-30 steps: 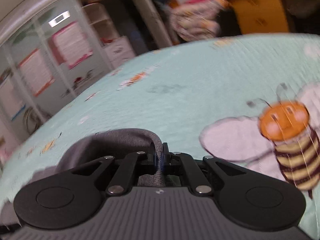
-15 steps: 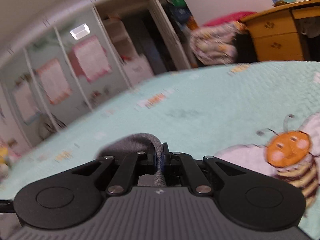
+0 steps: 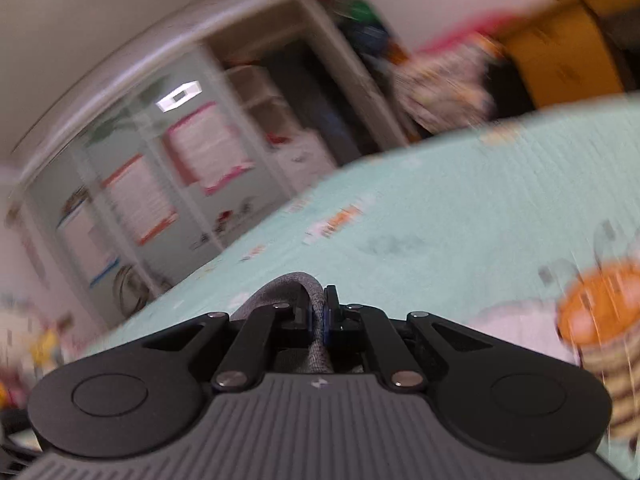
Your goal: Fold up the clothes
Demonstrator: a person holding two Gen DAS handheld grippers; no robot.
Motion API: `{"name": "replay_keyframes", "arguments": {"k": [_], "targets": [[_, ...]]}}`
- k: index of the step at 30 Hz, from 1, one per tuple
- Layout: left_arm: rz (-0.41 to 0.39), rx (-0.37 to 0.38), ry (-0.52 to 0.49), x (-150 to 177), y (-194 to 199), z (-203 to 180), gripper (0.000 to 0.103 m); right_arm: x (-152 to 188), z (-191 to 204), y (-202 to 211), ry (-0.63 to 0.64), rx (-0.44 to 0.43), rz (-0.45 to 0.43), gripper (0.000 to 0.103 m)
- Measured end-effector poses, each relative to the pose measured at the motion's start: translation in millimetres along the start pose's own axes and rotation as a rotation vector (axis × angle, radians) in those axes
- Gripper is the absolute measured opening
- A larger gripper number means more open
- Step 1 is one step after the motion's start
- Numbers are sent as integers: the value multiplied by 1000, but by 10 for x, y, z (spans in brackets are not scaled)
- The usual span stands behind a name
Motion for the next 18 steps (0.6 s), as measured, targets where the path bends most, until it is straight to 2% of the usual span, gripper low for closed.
{"name": "replay_keyframes", "arguments": {"k": [3, 7, 10, 11, 12, 14, 15, 18], "targets": [[-19, 37, -134, -126, -29, -378, 71, -38, 147, 22, 79, -69, -17, 7], [-29, 32, -271, -256, -171, -663, 71, -99, -48, -9, -84, -152, 24, 7], [-22, 22, -350, -315, -300, -785, 71, -106, -314, -1, -236, -149, 32, 13], [-17, 17, -370, -326, -348, -806, 71, -96, -396, -3, -271, -143, 38, 27], [-11, 12, -391, -336, -396, -826, 71, -88, -472, -3, -304, -132, 40, 46], [0, 3, -433, -358, -492, -867, 71, -66, -599, 34, -359, -63, 7, 66], [6, -2, -454, -369, -539, -887, 71, -55, -650, 66, -395, -49, -13, 71], [16, -10, -514, -410, -640, -962, 71, -20, -808, 162, -501, -6, -74, 71]]}}
Point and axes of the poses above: each gripper's, at about its wrist camera, not at the fingertips, and y roughly against the way its jaws point, z to its left, x to its underside, the point moved 5 cm from there along -y, roughly the way its jaws point, and after that the axes turned 6 degrees about y, right-handed, at the moved point
